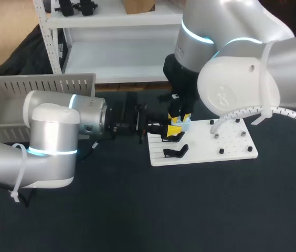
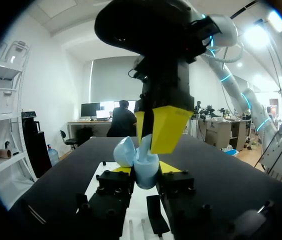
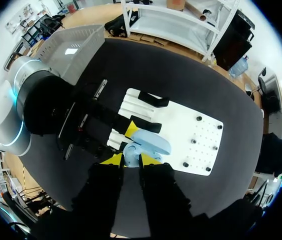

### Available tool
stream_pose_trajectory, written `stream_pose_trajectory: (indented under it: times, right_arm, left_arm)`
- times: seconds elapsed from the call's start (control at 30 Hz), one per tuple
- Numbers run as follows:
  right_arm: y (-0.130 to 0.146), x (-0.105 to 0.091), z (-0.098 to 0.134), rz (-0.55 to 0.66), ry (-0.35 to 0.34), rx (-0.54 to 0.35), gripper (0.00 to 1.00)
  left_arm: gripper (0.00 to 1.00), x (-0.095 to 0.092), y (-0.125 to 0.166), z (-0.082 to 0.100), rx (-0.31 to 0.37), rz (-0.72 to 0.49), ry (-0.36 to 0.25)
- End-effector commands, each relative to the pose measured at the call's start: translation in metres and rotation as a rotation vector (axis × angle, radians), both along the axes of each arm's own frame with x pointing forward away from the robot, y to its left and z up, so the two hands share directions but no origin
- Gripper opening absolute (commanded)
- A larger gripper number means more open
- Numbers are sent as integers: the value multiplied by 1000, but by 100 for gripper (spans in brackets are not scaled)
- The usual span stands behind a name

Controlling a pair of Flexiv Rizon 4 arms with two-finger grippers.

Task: Pick up each earbud case from the left stands, insert the matching earbuds, close the lid, and place the case in the box.

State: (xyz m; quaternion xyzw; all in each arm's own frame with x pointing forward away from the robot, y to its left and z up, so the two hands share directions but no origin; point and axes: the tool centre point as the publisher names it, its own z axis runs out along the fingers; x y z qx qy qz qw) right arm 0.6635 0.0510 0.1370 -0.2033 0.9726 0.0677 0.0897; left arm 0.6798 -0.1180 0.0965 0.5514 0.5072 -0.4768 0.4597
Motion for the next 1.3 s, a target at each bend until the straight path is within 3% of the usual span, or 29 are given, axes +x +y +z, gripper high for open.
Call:
stream_pose_trajectory:
  times: [0.03,0.2,0.27,0.37,0.67,0.77,0.9,1.3]
  right_arm:
    - [1,3,-2,1,9,-5,0]
    - [1,3,-2,4,12,-10,3]
    - [1,3,-1,4,11,-10,35]
    - [1,2,1,5,7,-8,48]
    - [-1,-5,19,13,-20,19,57]
    - [-4,-2,29,4,-44,27,64]
    - [-14,12,33,-34,-61,9,99]
    - [-48,57,28,-176,-48,-14,100]
  left_arm:
    - [0,0,0,0,2,2,-1]
    - [0,0,0,0,2,2,-1]
    - [0,0,0,0,2,2,-1]
    - [0,0,0,0,2,2,-1]
    - [0,0,0,0,2,2,-1]
    - [0,0,0,0,2,2,-1]
    - [0,0,0,0,2,2,-1]
    - [0,0,0,0,2,2,-1]
